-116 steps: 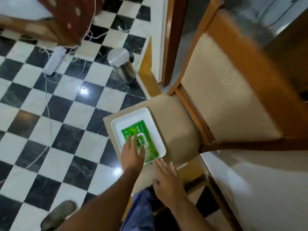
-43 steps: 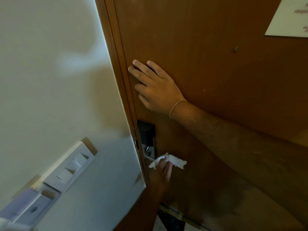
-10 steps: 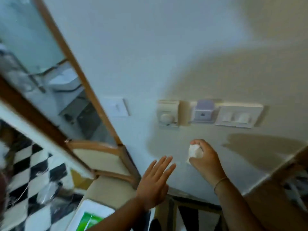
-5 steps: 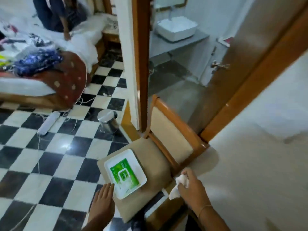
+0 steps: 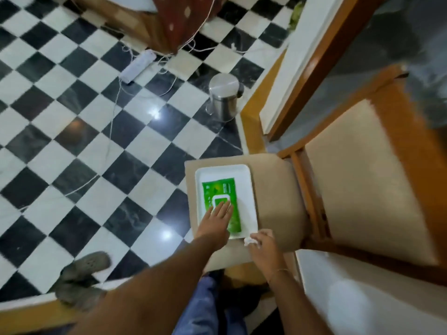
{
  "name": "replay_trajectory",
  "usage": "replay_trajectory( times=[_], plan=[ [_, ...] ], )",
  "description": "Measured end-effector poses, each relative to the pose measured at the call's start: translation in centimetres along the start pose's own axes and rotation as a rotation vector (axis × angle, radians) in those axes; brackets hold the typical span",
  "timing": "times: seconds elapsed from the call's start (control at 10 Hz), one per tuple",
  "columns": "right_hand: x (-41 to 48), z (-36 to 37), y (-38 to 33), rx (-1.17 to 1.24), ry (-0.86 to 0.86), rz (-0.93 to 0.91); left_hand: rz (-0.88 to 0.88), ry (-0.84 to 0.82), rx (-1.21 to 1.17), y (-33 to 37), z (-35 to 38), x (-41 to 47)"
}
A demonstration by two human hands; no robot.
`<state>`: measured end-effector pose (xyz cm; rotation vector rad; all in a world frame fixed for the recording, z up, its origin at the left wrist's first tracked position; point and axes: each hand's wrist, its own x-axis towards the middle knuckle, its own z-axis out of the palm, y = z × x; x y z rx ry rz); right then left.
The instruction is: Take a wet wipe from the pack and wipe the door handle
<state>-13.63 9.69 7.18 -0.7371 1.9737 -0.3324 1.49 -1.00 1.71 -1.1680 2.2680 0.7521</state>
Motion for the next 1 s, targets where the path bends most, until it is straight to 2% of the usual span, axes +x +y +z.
replay_trajectory(
  times=[0.2,0.3,0.4,0.5,0.6,0.8,1.0],
  plan=[
    [4.9,3.2,1.6,-0.189,-0.041,-0.082,-0.015,0.015,0.063,-1.3,2.2,2.1],
    [6.4,3.8,1.7,-0.245,-0.131,-0.137,-0.029,0.033,0.064,-1.1,2.8,2.4],
    [7.3,4.4,2.2,-0.45,-0.17,-0.21,-0.041,0.026,0.083,-0.6,3.1,2.7],
    [8.1,5.1,3.1,-0.701,-0.206,-0.221,-0.051,0.028,0.123,-0.1,3.0,3.0],
    [8.3,5.6,3.8,-0.847,-0.264,-0.192,-0.043,0.026,0.172,0.3,2.4,3.3],
    [7.8,5.1,3.2,-0.764,-0.203,-0.244,-0.017,0.023,0.256,0.7,0.1,3.7],
    [2.8,1.5,1.1,-0.666,0.008,-0.222,0.053,0.112,0.236,1.1,-2.4,-0.5]
  ],
)
